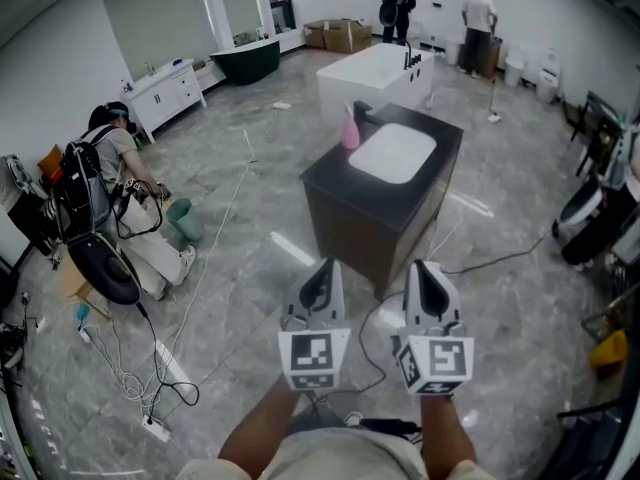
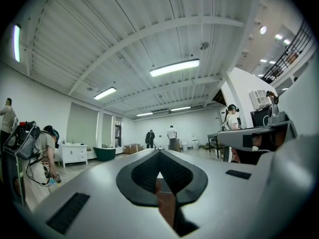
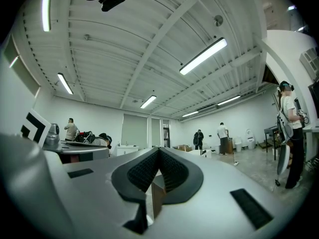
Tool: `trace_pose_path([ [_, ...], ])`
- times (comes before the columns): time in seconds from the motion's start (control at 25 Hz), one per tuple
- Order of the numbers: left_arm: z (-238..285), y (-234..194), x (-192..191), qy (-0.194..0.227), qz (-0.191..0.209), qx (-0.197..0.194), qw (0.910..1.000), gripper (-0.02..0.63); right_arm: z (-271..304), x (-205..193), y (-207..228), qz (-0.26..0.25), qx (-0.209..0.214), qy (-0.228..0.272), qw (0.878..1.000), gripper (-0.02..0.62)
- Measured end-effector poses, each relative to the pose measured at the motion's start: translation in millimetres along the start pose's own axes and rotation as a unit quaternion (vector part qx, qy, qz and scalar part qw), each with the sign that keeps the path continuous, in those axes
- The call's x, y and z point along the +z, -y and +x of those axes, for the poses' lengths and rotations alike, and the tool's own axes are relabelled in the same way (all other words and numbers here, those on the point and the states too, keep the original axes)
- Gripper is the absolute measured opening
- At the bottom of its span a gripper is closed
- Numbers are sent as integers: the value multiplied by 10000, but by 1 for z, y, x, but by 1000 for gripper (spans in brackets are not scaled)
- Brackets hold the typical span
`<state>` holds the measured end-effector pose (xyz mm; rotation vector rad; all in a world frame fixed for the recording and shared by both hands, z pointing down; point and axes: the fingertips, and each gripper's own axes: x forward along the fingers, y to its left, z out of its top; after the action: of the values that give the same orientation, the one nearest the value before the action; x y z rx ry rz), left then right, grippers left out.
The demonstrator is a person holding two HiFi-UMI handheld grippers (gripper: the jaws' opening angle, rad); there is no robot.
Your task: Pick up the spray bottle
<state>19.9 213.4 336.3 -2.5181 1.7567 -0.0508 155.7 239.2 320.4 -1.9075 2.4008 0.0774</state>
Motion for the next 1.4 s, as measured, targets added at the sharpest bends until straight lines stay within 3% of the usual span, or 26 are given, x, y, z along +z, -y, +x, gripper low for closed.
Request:
trace_pose_path([
  [0.48,81,-39,-18,109,-151,14,9998,2,84,-22,11,-120,-53,-61,9999,5],
  [1.0,201,-158,-28,102,-372,-47,9992,2,255,-24,-25,-341,-151,-135,9992,5],
  [1.4,260,-202,-38,83,-276,-160,9995,2,327,-36,-26,-327,-321,-87,9989,5],
])
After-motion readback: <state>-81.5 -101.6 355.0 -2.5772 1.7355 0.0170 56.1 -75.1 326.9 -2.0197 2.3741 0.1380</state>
